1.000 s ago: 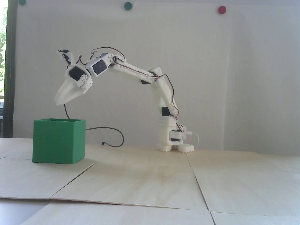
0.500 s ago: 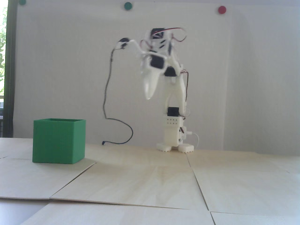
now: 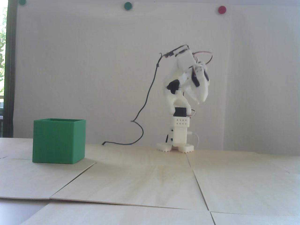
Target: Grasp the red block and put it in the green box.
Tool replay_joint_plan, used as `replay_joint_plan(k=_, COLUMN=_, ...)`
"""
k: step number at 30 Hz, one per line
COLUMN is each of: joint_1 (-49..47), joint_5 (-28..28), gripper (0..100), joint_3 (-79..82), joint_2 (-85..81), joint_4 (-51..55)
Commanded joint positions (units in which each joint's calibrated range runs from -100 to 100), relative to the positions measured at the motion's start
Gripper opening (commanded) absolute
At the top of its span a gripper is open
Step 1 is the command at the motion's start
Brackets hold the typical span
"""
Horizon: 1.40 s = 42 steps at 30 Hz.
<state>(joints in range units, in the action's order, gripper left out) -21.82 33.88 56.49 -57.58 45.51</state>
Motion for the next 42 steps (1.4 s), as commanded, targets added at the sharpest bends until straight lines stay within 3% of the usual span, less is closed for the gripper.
replay_joint_plan(k=1, joint_1=3.36, joint_5=13.91, gripper=2, joint_3=31.00, joint_2=-11.00, joint_4=-24.77)
replay_joint_plan(k=4, joint_1=3.28, joint_5=19.53, gripper=2, joint_3=43.07, joint_2=-16.61, joint_4=-29.49)
replay_joint_plan(k=14, joint_1=1.11, joint_5=19.27, gripper=2, joint_3=39.96, joint_2=-26.55, joint_4=7.27)
replay_joint_plan(k=24, joint_1=1.83, joint_5=19.27, gripper=2, joint_3=39.96, joint_2=-33.74, joint_4=32.15)
replay_joint_plan(k=36, joint_1=2.32, joint_5=19.27, gripper=2, joint_3=39.96, joint_2=-38.48, joint_4=31.47)
replay_joint_plan(k=42, joint_1=8.11, joint_5=19.27, gripper=2, joint_3=39.96, joint_2=-38.56, joint_4=31.47)
